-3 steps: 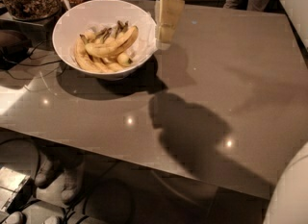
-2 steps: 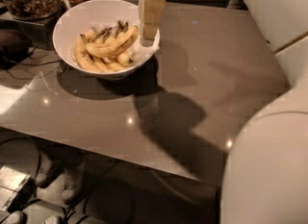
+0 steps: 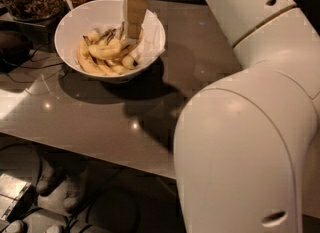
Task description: Pick banana from white bowl
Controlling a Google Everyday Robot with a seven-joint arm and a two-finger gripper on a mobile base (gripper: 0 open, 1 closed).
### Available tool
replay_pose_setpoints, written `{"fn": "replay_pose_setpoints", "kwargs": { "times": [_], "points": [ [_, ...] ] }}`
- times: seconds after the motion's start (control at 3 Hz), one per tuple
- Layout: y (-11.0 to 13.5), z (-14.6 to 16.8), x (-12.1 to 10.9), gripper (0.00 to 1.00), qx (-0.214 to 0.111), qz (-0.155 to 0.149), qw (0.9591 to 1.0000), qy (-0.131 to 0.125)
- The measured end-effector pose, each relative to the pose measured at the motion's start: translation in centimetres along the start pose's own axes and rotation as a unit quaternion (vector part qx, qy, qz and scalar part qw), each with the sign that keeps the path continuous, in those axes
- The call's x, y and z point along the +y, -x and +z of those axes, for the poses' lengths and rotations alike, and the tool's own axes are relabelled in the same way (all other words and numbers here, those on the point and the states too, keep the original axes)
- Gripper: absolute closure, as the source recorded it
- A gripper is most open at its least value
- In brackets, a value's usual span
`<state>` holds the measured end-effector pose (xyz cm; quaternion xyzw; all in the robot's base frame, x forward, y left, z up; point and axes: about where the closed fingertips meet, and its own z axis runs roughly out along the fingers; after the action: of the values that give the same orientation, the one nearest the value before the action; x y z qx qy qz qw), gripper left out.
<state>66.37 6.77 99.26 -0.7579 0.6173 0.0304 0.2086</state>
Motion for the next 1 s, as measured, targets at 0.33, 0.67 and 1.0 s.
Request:
{"fn": "replay_pose_setpoints", "kwargs": {
  "times": [0.33,0.67,1.0],
  "points": [
    [0.0,2.4,-0.6,0.17,-0.005,0.013,0.9997,0.018],
    [-0.2,4.0,-0.9,0.29,-0.007,0.022,0.9992,0.032],
    [-0.3,6.0,-0.9,0.28,-0.004,0.024,0.9985,0.049]
  ]
}}
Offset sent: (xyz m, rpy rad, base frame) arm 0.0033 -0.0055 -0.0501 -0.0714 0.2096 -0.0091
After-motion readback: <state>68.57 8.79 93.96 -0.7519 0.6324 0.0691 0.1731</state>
